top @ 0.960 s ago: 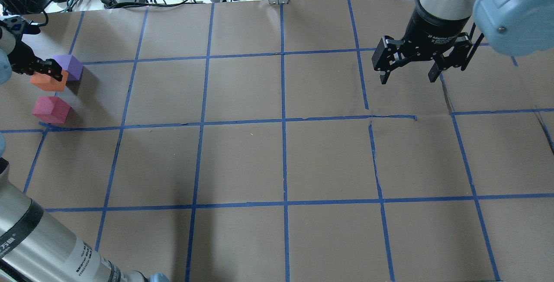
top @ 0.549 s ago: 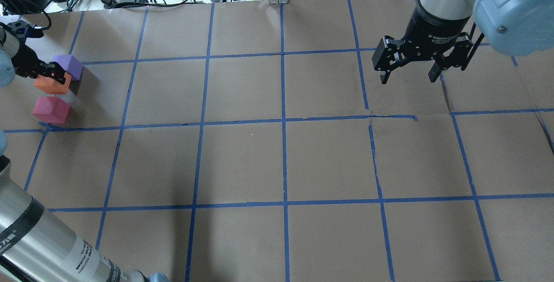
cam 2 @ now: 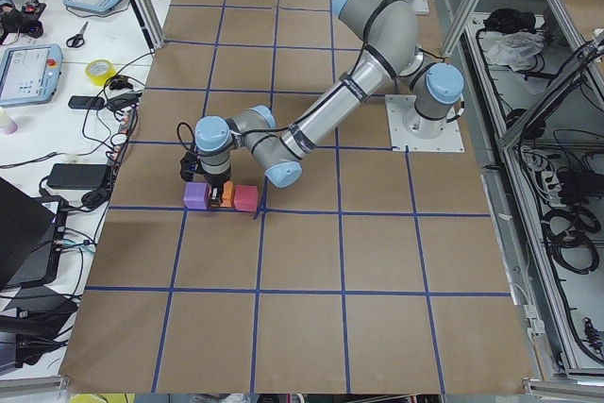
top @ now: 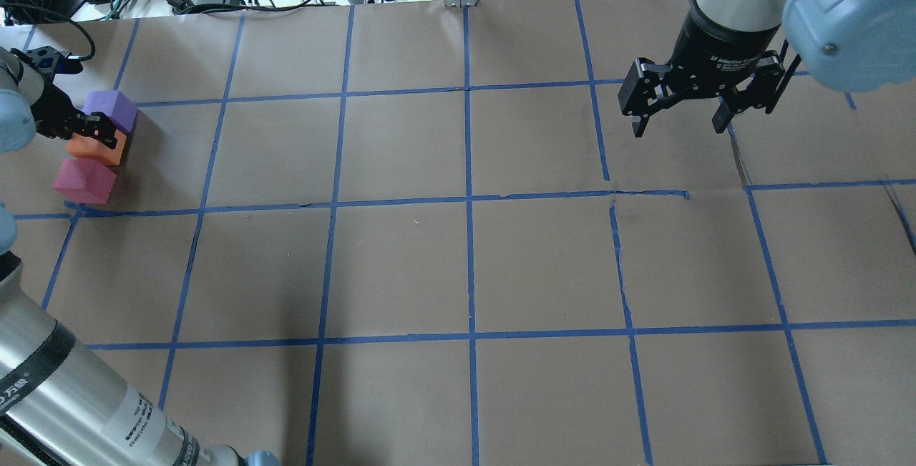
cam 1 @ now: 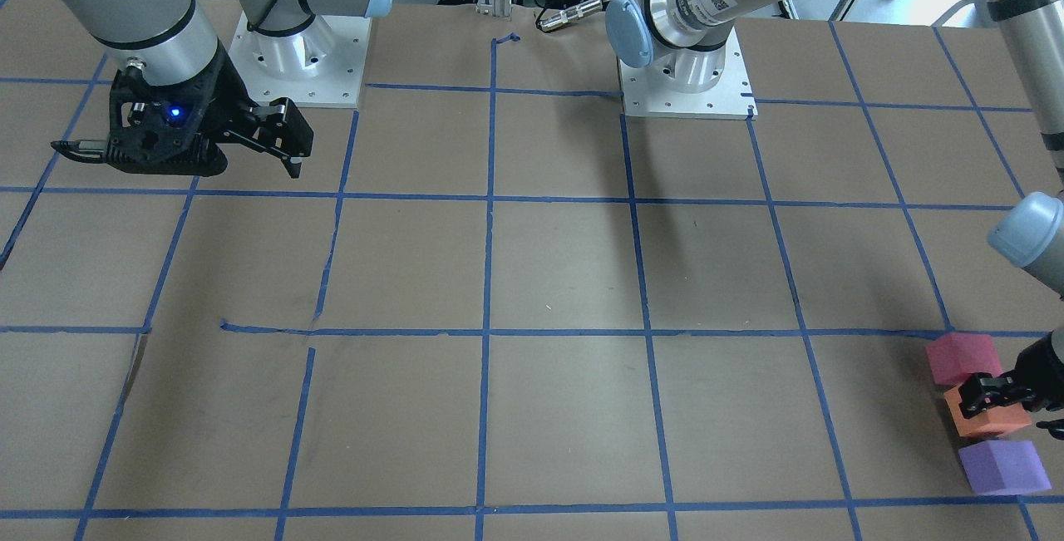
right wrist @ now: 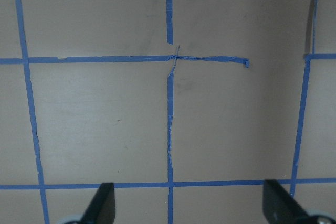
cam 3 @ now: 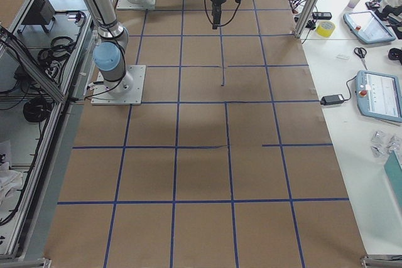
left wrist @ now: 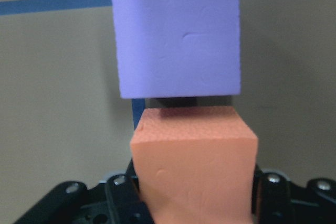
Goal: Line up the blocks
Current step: 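Lower the orange cube between the purple and pink cubes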
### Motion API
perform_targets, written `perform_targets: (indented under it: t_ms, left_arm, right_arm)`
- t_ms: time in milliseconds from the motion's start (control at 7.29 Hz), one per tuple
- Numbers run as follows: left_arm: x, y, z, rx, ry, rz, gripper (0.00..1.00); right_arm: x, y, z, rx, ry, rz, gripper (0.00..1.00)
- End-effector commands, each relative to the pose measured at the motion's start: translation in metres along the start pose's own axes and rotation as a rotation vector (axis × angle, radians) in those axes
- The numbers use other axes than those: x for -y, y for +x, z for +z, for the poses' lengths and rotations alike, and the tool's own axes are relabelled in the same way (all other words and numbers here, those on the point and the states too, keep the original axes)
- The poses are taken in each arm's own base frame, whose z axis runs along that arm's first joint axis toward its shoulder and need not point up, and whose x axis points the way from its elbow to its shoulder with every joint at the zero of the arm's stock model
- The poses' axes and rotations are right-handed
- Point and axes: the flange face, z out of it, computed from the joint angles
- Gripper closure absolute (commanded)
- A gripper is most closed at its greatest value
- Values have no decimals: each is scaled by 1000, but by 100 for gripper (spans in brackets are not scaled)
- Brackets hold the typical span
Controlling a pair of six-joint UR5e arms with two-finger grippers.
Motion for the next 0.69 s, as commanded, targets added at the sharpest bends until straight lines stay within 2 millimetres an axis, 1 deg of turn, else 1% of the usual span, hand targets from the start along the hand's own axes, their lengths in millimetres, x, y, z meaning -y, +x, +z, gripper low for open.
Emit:
perform_targets:
  t_ms: [0, 137, 274, 411, 549]
  left_arm:
    - [-1, 1, 6, -4, -9, 1, 91]
    - [0, 0, 6, -3, -8, 3, 91]
    - [0, -1, 6, -1, -8, 3, 91]
    - [0, -2, 5, -1, -6, 3, 91]
    - [0, -4, 4, 1, -3, 1, 91]
  right_arm:
    - [2, 2, -7, -18, 19, -5, 0]
    - [-1, -1, -12, -17, 29, -1, 0]
    - [-9, 1, -23, -17, 54, 3, 0]
    - [-13, -2, -26, -9, 65, -3, 0]
    - [-13, 0, -26, -9, 68, 2, 0]
